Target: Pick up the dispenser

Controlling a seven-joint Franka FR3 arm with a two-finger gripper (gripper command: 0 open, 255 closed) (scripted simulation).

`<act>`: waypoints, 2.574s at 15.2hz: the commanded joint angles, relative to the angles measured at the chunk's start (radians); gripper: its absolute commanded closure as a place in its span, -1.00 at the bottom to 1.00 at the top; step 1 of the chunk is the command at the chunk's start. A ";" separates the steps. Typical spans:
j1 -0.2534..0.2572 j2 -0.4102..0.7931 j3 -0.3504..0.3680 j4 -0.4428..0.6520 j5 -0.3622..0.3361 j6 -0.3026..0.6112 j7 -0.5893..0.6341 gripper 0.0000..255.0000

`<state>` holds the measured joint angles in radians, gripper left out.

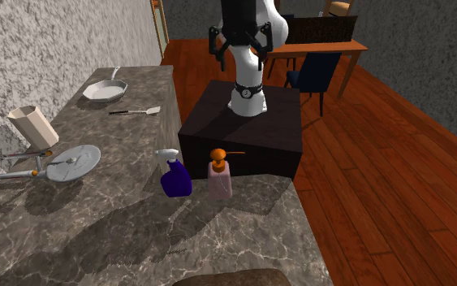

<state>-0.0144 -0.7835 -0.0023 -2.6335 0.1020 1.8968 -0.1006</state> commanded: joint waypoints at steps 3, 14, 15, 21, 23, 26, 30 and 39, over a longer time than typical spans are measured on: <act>-0.015 0.066 -0.019 -0.084 0.007 0.155 -0.015 -1.00; -0.009 0.442 -0.104 -0.200 0.093 0.648 -0.113 -1.00; 0.000 0.489 -0.116 -0.199 0.115 0.693 -0.133 -1.00; 0.064 0.708 -0.169 -0.170 0.306 0.872 -0.288 -1.00; 0.078 0.747 -0.171 -0.165 0.360 0.902 -0.331 -1.00; 0.091 0.807 -0.163 -0.153 0.458 0.942 -0.410 -1.00; 0.093 0.839 -0.151 -0.144 0.515 0.961 -0.454 1.00; 0.092 0.839 -0.152 -0.144 0.515 0.960 -0.456 1.00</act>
<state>0.0779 0.0557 -0.1530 -2.7762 0.6192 2.8586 -0.5573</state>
